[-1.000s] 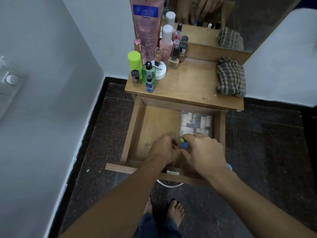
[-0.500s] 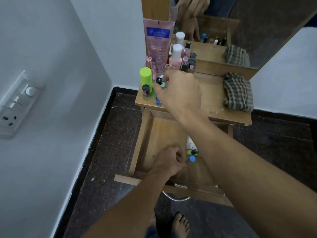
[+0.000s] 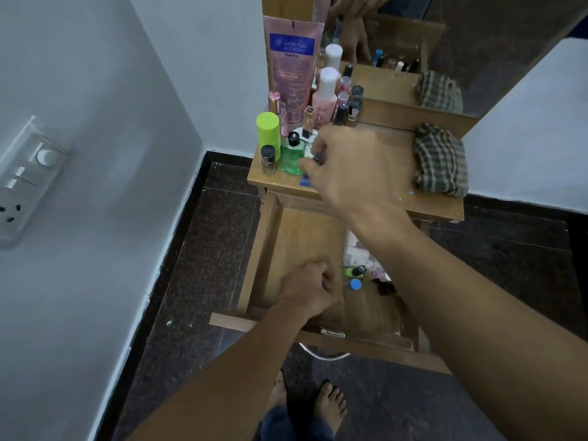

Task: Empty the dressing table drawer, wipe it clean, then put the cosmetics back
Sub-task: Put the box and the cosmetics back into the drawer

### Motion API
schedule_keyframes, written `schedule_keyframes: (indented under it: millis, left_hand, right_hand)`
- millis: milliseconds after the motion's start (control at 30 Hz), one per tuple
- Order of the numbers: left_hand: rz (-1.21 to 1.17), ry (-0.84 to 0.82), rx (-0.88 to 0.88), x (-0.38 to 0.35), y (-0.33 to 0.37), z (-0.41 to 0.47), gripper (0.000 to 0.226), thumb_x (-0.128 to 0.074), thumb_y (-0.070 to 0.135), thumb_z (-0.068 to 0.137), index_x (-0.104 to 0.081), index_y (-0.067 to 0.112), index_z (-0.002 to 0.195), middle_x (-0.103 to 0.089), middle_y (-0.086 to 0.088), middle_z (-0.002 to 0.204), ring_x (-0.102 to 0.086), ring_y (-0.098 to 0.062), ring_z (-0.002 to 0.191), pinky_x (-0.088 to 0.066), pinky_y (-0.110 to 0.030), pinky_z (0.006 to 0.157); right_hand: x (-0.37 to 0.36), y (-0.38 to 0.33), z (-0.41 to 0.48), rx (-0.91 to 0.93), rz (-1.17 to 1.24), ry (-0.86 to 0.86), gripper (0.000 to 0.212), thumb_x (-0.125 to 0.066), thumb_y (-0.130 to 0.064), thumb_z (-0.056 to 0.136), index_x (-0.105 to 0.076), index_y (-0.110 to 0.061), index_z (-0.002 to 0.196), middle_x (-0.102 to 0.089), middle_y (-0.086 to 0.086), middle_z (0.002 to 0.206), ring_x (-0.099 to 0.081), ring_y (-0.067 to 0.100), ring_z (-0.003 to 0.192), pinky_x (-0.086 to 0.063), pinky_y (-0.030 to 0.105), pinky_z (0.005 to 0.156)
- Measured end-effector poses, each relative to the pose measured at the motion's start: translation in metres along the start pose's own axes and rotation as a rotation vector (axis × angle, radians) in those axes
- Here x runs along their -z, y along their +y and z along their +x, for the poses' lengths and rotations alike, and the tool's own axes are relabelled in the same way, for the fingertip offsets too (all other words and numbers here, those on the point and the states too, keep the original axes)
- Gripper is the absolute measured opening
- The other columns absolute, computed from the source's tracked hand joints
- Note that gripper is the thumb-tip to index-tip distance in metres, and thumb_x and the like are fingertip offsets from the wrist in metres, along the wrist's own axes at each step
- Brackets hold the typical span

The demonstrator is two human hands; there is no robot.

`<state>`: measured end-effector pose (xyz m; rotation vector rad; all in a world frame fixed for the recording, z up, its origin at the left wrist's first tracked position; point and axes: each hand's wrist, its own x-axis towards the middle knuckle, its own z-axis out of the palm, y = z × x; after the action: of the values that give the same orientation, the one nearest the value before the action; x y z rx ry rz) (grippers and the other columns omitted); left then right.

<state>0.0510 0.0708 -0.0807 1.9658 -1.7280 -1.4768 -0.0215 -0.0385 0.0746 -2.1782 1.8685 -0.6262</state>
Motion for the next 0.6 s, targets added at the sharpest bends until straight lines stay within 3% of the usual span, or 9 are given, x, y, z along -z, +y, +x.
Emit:
schedule_keyframes:
  millis: [133,300,433,600]
  left_hand:
    - [0.031,-0.018,-0.008,-0.003,0.002,-0.002,0.035,-0.088,0.035,0.074,-0.065,0.028,0.100,-0.071,0.012,0.088,-0.064,-0.001,0.084,-0.049,-0.020,0.078]
    - [0.062,0.015,-0.030,-0.008,0.011,-0.001,0.036,-0.088,0.037,0.074,-0.065,0.030,0.101,-0.070,0.014,0.088,-0.063,-0.001,0.085,-0.042,-0.015,0.068]
    - [0.113,0.021,-0.048,-0.015,0.015,-0.001,0.035,-0.087,0.037,0.075,-0.065,0.030,0.101,-0.069,0.015,0.091,-0.064,-0.004,0.089,-0.051,-0.024,0.080]
    - [0.156,0.035,-0.041,-0.021,0.017,0.001,0.032,-0.087,0.037,0.074,-0.063,0.031,0.094,-0.069,0.015,0.087,-0.065,-0.006,0.088,-0.054,-0.030,0.084]
  right_hand:
    - [0.031,0.036,-0.040,-0.018,0.042,0.049,0.014,-0.079,-0.029,0.081,-0.072,-0.018,0.081,-0.069,-0.004,0.076,-0.065,0.017,0.073,-0.055,0.042,0.069]
    - [0.043,0.083,-0.111,-0.125,0.025,-0.048,0.013,-0.084,-0.019,0.079,-0.070,-0.020,0.078,-0.065,-0.008,0.077,-0.061,0.010,0.072,-0.056,0.037,0.068]
    - [0.023,0.101,-0.153,-0.206,0.022,-0.107,0.016,-0.086,-0.017,0.077,-0.071,-0.021,0.080,-0.064,-0.008,0.082,-0.061,0.011,0.074,-0.058,0.039,0.068]
    - [-0.006,0.114,-0.177,-0.273,0.029,-0.148,0.016,-0.083,-0.013,0.077,-0.074,-0.020,0.087,-0.063,-0.006,0.086,-0.061,0.016,0.075,-0.056,0.039,0.067]
